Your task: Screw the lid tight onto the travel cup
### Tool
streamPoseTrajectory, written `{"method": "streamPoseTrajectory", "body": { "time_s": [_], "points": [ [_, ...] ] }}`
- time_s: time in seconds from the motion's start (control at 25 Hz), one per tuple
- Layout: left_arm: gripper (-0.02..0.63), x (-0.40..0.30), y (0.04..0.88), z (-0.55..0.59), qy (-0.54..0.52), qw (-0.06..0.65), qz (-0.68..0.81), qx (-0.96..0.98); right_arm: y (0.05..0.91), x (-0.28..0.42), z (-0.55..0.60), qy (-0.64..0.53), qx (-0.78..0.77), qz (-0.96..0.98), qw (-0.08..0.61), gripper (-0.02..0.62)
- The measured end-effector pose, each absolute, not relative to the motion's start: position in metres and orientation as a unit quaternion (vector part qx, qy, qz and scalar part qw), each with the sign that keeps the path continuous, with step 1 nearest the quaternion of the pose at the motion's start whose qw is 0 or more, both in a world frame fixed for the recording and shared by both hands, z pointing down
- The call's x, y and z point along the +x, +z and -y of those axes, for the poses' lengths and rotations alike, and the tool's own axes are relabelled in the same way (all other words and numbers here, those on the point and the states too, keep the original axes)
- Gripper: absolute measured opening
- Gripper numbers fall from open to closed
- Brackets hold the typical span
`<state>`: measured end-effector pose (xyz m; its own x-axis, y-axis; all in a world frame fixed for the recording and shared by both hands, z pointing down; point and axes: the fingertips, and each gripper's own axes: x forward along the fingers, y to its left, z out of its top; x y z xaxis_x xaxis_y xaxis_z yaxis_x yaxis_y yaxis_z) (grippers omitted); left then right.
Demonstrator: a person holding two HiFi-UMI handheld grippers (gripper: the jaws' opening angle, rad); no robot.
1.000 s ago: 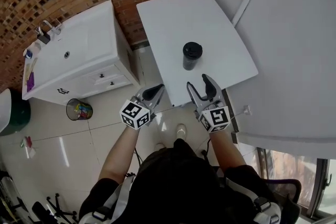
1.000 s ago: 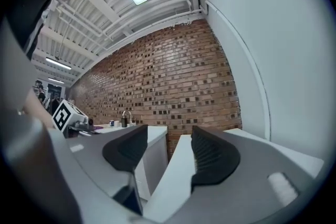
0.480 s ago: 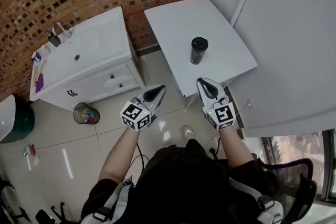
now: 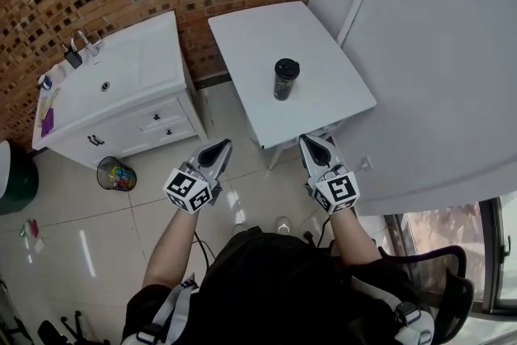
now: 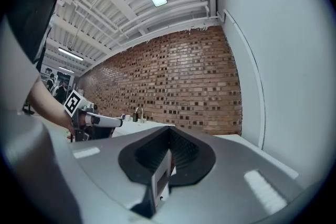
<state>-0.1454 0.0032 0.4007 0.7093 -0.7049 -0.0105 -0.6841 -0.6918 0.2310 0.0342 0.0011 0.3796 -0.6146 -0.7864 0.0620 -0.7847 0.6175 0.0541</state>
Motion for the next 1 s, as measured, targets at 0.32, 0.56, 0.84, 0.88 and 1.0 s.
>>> {"method": "streamPoseTrajectory", "body": {
  "time_s": [0.32, 0.56, 0.84, 0.88, 1.0],
  "points": [
    [0.002, -0.133, 0.399, -0.008, -0.041, 0.088, 0.398, 0.912, 0.377, 0.053, 0.009, -0.023, 0.422, 0.906, 0.032, 0.002],
    [0.002, -0.129, 0.399, -0.002, -0.036, 0.088, 0.401, 0.911, 0.372, 0.051, 0.019, -0.025, 0.419, 0.907, 0.016, 0.002],
    [0.002, -0.116, 0.406, 0.006, -0.033, 0.091, 0.393, 0.914, 0.377, 0.054, 0.024, -0.027, 0.418, 0.907, 0.026, 0.002],
    [0.002, -0.115, 0.407, 0.008, -0.029, 0.09, 0.392, 0.915, 0.377, 0.056, 0.026, -0.026, 0.418, 0.907, 0.027, 0.002],
    [0.002, -0.113, 0.409, 0.014, -0.03, 0.093, 0.392, 0.915, 0.379, 0.063, 0.03, -0.02, 0.422, 0.906, 0.026, 0.002]
  ]
}}
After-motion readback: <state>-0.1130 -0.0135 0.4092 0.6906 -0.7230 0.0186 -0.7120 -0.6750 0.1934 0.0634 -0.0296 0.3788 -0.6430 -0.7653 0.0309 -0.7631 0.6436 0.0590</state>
